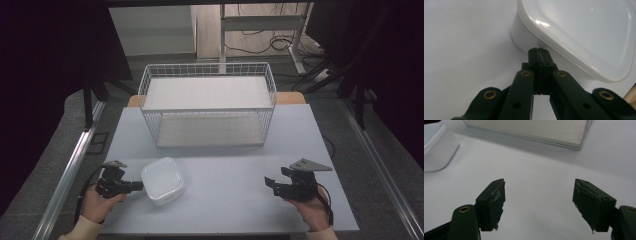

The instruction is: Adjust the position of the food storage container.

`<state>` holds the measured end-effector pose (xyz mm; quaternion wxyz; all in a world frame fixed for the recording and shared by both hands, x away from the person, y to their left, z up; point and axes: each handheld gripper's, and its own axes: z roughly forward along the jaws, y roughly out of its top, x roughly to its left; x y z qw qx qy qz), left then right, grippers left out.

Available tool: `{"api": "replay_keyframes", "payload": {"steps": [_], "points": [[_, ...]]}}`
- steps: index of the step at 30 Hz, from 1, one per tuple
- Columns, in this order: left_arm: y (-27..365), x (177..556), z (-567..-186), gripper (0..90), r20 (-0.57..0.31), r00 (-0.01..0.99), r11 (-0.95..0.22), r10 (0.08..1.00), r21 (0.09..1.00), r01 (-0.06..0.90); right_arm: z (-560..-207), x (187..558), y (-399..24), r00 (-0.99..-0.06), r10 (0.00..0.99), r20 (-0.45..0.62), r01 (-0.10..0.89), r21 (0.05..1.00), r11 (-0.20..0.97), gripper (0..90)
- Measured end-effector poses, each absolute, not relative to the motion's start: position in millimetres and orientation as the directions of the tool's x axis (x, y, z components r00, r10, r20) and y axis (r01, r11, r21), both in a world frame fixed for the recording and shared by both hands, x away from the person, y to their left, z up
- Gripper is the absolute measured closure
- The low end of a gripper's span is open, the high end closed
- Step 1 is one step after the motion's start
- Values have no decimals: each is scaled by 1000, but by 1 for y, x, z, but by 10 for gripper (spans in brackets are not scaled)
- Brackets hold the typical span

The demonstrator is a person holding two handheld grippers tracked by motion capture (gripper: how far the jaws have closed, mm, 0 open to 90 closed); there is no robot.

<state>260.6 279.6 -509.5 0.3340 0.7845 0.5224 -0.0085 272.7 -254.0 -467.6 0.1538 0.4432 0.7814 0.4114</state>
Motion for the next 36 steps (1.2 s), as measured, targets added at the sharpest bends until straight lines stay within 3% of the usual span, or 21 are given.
{"api": "replay_keyframes", "payload": {"steps": [19, 36], "points": [[249, 282, -510, 900, -378, 495, -274, 782, 505, 818, -469, 274, -254, -561, 818, 127, 569, 777, 270, 260], [197, 304, -507, 900, -392, 552, -320, 736, 517, 794, -469, 273, -254, -563, 818, 123, 567, 777, 273, 260]]}}
